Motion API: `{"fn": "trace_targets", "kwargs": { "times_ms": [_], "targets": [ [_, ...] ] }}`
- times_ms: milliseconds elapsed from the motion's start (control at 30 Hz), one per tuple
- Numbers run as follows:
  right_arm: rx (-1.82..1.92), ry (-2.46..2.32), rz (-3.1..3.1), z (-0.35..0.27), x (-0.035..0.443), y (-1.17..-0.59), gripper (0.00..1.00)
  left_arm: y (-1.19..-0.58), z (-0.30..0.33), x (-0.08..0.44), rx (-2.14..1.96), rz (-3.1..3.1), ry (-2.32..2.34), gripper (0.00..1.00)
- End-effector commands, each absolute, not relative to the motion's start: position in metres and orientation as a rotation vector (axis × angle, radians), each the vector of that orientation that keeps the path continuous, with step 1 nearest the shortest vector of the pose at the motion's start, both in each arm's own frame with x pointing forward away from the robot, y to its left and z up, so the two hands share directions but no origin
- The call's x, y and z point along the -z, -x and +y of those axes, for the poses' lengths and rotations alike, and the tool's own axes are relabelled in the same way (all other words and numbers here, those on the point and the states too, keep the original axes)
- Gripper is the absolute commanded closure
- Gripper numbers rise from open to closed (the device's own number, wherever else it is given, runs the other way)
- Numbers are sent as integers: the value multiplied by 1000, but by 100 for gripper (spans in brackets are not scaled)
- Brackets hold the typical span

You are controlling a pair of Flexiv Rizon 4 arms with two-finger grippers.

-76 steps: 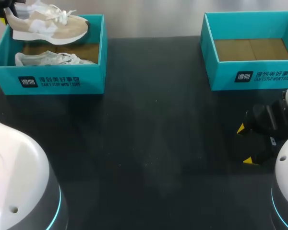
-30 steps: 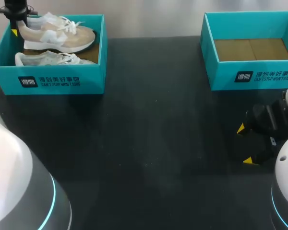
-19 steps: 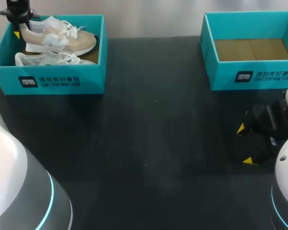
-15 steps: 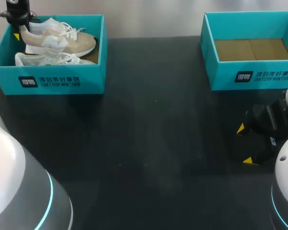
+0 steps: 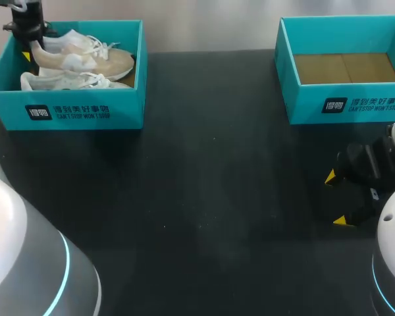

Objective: Take the shoe out of the shoebox, open the shoe tongue, remove and reinsert the insole, then place the shoe into the shoebox

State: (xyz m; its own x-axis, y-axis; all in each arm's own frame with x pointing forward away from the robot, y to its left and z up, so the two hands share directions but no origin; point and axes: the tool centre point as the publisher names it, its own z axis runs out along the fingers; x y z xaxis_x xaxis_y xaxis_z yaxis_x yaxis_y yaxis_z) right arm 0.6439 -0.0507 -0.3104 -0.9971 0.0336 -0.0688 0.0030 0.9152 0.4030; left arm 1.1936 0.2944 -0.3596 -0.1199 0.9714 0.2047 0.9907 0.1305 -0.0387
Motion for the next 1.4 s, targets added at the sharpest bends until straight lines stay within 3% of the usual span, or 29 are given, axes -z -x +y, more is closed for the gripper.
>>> {"fn": "trace_targets", "kwargs": {
  "times_ms": [33, 633, 700, 733, 767, 1000, 1400],
  "targets": [
    [-625, -29, 3001, -50, 310, -643, 0, -1197, 293, 364, 150, -2213, 1948, 100],
    [-625, -29, 3001, -50, 310, -643, 0, -1199, 279, 373, 117, -2187, 1945, 100],
    [-625, -29, 3001, -50, 310, -643, 0, -1199, 279, 374, 113, -2186, 1946, 52],
    [-625, -29, 3001, -50, 310, -643, 0, -1197, 279, 373, 109, -2188, 1945, 15],
    [-625, -29, 3001, -50, 310, -643, 0, -1192, 281, 369, 107, -2189, 1945, 0],
    [-625, -29, 3001, -50, 310, -643, 0, -1193, 286, 364, 101, -2220, 1961, 0],
    [-625, -29, 3001, -50, 310, -643, 0, -1173, 280, 304, 140, -2268, 2051, 0]
  ]
}}
